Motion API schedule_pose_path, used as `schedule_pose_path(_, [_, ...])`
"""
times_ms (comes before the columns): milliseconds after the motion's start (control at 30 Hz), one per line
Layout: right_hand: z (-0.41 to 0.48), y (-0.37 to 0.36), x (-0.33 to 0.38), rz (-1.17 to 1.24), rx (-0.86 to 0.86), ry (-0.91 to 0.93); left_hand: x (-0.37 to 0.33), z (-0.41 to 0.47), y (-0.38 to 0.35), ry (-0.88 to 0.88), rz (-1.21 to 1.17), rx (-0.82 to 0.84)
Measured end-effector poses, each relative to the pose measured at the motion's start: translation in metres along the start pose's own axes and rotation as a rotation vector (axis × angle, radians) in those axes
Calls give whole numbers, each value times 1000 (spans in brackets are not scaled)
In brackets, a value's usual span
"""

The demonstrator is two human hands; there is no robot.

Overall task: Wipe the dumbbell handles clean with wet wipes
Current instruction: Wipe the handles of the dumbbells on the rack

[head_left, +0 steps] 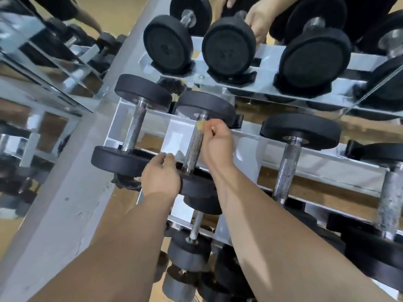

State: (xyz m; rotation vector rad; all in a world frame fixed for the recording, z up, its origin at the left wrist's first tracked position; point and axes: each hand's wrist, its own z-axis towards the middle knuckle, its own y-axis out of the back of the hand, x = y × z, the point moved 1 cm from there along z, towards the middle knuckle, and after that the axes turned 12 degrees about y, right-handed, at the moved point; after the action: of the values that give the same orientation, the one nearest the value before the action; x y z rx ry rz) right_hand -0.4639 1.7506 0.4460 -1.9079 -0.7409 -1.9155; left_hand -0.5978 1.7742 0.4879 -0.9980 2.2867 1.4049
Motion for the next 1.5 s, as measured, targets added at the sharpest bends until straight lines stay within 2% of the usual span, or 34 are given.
schedule_pose_path(67, [-4, 3, 2, -43, 47, -7, 0, 0, 0, 17, -9, 9])
schedule_pose_path(233, [-43, 22, -13, -161, 404, -164, 0, -1, 2, -4, -43, 16])
schedule_pose_path(300, [-49, 24, -16, -193, 458, -173, -1, -1, 3, -2, -55, 25])
schedule_pose_path(467, [-26, 17, -8, 66, 189, -229, -3, 2, 2, 63, -90, 77])
schedule_pose_path(600, [-14, 13, -9, 65, 78, -173, -1, -5, -3, -8, -45, 43])
schedule_pose_path(733, [-36, 22, -10, -107, 296, -149, -1, -1, -2, -11, -60, 33])
schedule_pose_path(833, [-51, 30, -13, -276, 490, -221, 1, 1, -3, -22, -37, 7])
schedule_pose_path(867, [-52, 29, -14, -291, 506, -234, 1, 0, -4, -22, -38, 5])
schedule_pose_path(933, [-50, 25, -12, -187, 408, -243, 1, 1, -4, -21, -49, 2])
schedule_pose_path(1067, [-24, 8, -9, 115, 55, -219, 2, 2, -6, -19, -57, 0])
schedule_pose_path(1167, [4, 2, -6, 136, -104, -205, 3, 3, -6, -17, -54, -3])
schedule_pose_path(1233, [6, 3, -6, 84, -62, -197, 3, 5, -6, -13, -55, -4])
schedule_pose_path(1400, [-33, 16, -12, -149, 295, -87, 4, 5, -8, -34, -33, -6])
schedule_pose_path(1500, [-20, 9, -12, -215, 232, -87, 3, 4, -7, -27, -41, 1])
